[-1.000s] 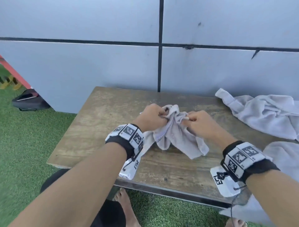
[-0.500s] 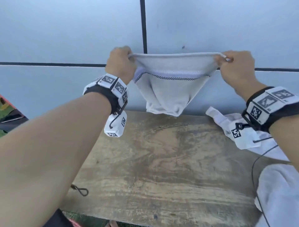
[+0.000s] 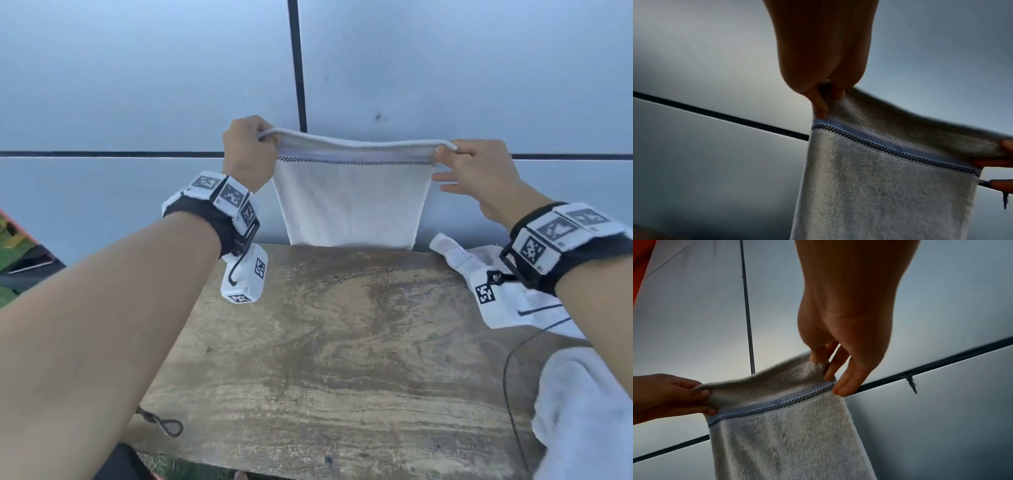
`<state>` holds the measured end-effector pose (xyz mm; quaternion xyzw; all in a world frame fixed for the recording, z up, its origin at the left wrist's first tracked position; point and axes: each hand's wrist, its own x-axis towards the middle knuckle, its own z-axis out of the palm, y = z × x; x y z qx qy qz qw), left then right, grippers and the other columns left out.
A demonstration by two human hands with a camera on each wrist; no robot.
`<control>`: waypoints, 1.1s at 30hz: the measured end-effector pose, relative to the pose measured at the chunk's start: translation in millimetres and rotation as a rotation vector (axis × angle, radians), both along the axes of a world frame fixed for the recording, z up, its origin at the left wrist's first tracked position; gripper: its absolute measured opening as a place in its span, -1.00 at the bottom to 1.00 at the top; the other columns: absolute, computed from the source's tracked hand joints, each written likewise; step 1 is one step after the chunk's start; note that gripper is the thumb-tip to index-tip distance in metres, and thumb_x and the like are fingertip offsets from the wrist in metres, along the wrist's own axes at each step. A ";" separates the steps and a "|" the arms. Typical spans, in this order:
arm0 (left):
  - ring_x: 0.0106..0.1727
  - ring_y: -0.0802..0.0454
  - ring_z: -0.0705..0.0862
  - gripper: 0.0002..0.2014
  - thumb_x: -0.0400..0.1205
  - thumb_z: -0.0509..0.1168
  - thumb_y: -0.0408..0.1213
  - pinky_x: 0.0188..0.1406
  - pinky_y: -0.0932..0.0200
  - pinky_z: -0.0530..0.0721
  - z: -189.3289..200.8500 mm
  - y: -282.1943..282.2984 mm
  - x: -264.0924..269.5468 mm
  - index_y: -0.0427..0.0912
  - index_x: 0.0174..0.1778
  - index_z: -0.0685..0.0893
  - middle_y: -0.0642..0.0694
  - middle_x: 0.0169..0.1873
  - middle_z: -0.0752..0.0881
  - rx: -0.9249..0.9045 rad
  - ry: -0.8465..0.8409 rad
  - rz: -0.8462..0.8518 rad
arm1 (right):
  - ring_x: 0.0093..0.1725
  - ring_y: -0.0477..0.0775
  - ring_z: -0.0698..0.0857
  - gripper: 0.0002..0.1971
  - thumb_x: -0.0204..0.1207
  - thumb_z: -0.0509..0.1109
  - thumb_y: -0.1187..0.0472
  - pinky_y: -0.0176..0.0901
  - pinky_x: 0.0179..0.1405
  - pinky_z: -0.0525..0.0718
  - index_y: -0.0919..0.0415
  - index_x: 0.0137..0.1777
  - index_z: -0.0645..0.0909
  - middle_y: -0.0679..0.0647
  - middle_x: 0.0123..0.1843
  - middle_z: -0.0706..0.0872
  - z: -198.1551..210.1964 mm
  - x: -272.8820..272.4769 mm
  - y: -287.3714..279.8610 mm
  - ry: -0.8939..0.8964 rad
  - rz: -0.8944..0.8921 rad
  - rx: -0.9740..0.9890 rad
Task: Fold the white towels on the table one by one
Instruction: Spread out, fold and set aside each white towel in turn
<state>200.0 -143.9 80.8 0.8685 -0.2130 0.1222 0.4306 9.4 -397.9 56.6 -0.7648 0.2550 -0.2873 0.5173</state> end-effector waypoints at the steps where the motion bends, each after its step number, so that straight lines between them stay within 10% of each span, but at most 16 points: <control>1: -0.33 0.00 0.58 -0.81 0.65 0.22 -0.44 -0.55 0.31 0.44 -6.0 5.6 -3.3 -0.23 -0.04 0.75 -0.17 -0.21 0.69 0.013 0.017 -0.014 | 0.05 0.11 0.85 -0.88 0.66 0.42 0.07 0.12 0.19 0.79 0.01 -0.04 0.78 0.12 0.12 0.82 -1.6 -4.9 1.4 0.034 0.013 -0.009; 12: -0.46 -0.01 0.52 -0.78 0.65 0.24 -0.49 -0.65 0.30 0.37 -125.9 103.8 -104.7 -0.13 -0.19 0.72 -0.01 -0.48 0.57 0.455 0.280 -0.238 | -0.35 0.18 0.53 -0.55 0.66 0.40 0.05 -0.02 -0.35 0.37 0.36 -0.37 0.54 0.15 -0.44 0.52 -117.5 -129.5 69.2 0.541 0.110 -0.263; 17: -0.42 -0.06 0.54 -0.75 0.66 0.23 -0.43 -0.49 0.20 0.40 -185.4 149.8 -150.3 -0.08 -0.26 0.70 -0.04 -0.48 0.58 0.497 0.383 -0.284 | 0.11 0.00 0.67 -0.79 0.67 0.41 0.08 -0.18 0.11 0.49 0.14 0.10 0.83 -0.07 0.18 0.73 -154.1 -183.4 108.2 0.550 0.152 -0.283; 23: -0.58 0.10 0.37 -0.76 0.71 0.22 -0.41 -0.58 0.26 0.29 -174.8 174.1 -180.5 -0.11 -0.23 0.68 0.01 -0.56 0.50 0.413 0.329 -0.309 | 0.28 -0.05 0.69 -0.80 0.66 0.42 0.18 -0.11 0.31 0.61 0.12 0.20 0.81 -0.12 0.31 0.72 -156.3 -212.7 130.0 0.380 0.139 -0.312; 26: -0.51 0.04 0.41 -0.76 0.74 0.26 -0.30 -0.51 0.17 0.36 -158.1 180.9 -188.0 -0.12 -0.26 0.62 -0.05 -0.51 0.52 0.311 0.289 -0.262 | -0.08 -0.17 0.79 -0.75 0.68 0.40 0.16 -0.36 -0.23 0.63 0.04 0.30 0.77 -0.12 0.45 0.62 -146.5 -219.1 137.5 0.258 0.122 -0.245; 28: -0.50 0.05 0.40 -0.71 0.73 0.31 -0.23 -0.49 0.14 0.32 -145.9 183.4 -190.0 -0.11 -0.34 0.57 -0.03 -0.51 0.49 0.231 0.242 -0.201 | -0.55 -0.16 0.51 -0.80 0.71 0.35 0.13 -0.29 -0.53 0.43 -0.02 0.20 0.78 -0.12 0.17 0.75 -137.9 -220.8 143.0 0.200 0.108 -0.259; 30: -0.49 0.09 0.39 -0.72 0.72 0.33 -0.18 -0.49 0.16 0.27 -133.8 184.6 -191.9 -0.08 -0.33 0.56 0.02 -0.52 0.47 0.162 0.196 -0.168 | -0.54 -0.13 0.39 -0.84 0.73 0.32 0.10 -0.25 -0.52 0.37 -0.06 0.02 0.74 -0.04 -0.33 0.66 -128.9 -221.2 146.1 0.143 0.099 -0.278; 33: -0.49 0.11 0.38 -0.75 0.73 0.31 -0.15 -0.48 0.16 0.28 -119.1 185.3 -194.0 -0.18 -0.23 0.60 0.03 -0.50 0.46 0.073 0.158 -0.176 | -0.47 -0.13 0.38 -0.79 0.74 0.30 0.10 -0.34 -0.48 0.35 0.06 -0.13 0.66 -0.03 -0.45 0.49 -115.2 -220.0 148.0 0.095 0.069 -0.306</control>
